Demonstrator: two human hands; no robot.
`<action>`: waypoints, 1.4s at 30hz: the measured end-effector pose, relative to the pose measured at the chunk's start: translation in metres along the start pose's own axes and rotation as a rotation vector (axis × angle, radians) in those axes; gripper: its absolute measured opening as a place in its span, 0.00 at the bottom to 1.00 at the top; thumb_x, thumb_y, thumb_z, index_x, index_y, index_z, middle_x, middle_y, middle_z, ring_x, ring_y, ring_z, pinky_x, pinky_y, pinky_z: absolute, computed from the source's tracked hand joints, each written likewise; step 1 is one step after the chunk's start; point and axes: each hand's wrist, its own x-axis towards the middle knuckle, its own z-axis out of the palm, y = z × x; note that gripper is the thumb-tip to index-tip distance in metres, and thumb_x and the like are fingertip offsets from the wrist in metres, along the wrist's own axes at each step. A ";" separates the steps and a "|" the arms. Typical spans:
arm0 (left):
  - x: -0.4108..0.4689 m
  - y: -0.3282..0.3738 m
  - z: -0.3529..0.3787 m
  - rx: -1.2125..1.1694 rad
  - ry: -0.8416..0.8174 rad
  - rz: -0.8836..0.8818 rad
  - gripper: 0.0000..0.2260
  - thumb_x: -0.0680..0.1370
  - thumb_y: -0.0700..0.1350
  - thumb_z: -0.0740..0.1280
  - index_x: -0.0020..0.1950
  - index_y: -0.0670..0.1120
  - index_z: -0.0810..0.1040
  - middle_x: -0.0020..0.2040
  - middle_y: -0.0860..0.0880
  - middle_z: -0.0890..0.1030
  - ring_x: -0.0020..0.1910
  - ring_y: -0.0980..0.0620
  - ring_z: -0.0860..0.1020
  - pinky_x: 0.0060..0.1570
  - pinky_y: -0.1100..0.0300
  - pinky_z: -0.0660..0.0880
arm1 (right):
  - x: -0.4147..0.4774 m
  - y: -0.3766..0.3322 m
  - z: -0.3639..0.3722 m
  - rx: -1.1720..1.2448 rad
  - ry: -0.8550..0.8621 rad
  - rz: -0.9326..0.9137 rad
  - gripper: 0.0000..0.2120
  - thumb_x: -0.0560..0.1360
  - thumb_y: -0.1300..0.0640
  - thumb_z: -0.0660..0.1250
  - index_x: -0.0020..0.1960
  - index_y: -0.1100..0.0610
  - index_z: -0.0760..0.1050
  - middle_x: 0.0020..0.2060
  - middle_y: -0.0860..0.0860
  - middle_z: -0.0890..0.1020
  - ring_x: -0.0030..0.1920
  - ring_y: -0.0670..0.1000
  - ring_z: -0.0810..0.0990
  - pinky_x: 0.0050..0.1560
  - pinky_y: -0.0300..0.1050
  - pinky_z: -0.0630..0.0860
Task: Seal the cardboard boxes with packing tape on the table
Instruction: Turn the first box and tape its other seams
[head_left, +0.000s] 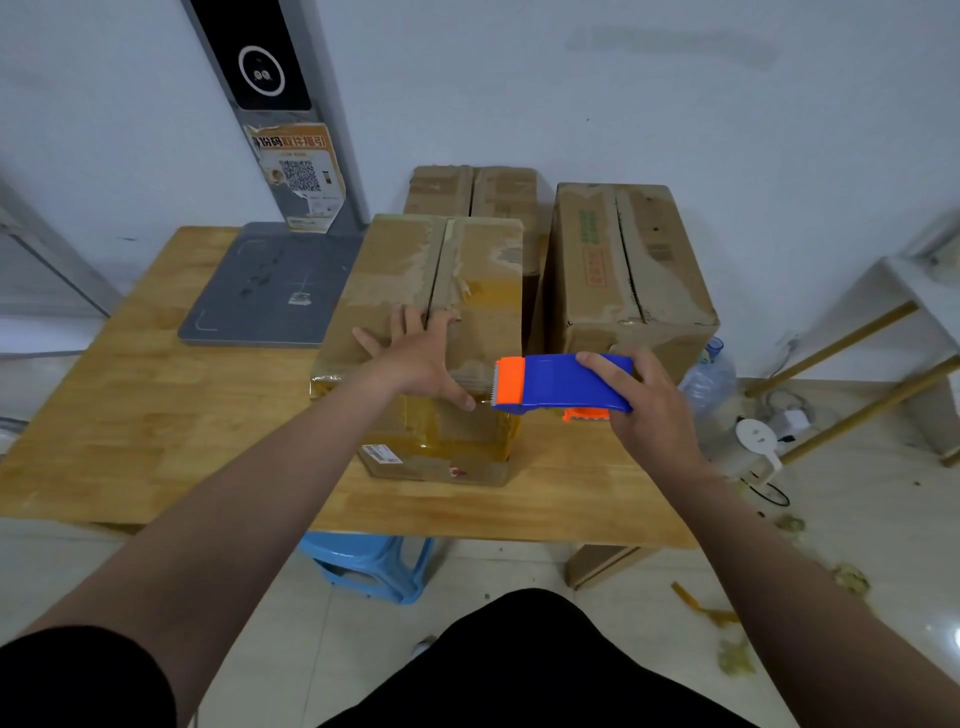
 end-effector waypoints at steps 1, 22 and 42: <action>0.000 0.001 0.001 0.018 0.029 0.078 0.56 0.61 0.62 0.83 0.81 0.58 0.53 0.82 0.50 0.46 0.82 0.44 0.38 0.71 0.24 0.35 | 0.000 0.002 0.001 -0.002 -0.004 -0.001 0.27 0.76 0.55 0.65 0.74 0.46 0.67 0.54 0.57 0.73 0.51 0.54 0.75 0.34 0.51 0.79; 0.008 -0.004 0.021 -0.197 0.045 0.323 0.43 0.71 0.57 0.79 0.81 0.61 0.60 0.82 0.64 0.54 0.82 0.59 0.41 0.77 0.39 0.33 | -0.001 0.028 -0.001 -0.050 -0.066 -0.147 0.39 0.72 0.63 0.74 0.77 0.43 0.62 0.56 0.55 0.71 0.50 0.53 0.74 0.29 0.50 0.78; -0.001 0.011 0.020 -0.125 0.060 0.234 0.38 0.72 0.64 0.75 0.79 0.68 0.62 0.83 0.64 0.50 0.82 0.56 0.41 0.74 0.33 0.30 | -0.007 0.046 -0.002 -0.066 -0.066 -0.041 0.30 0.75 0.52 0.66 0.76 0.42 0.65 0.54 0.56 0.70 0.51 0.55 0.74 0.34 0.48 0.76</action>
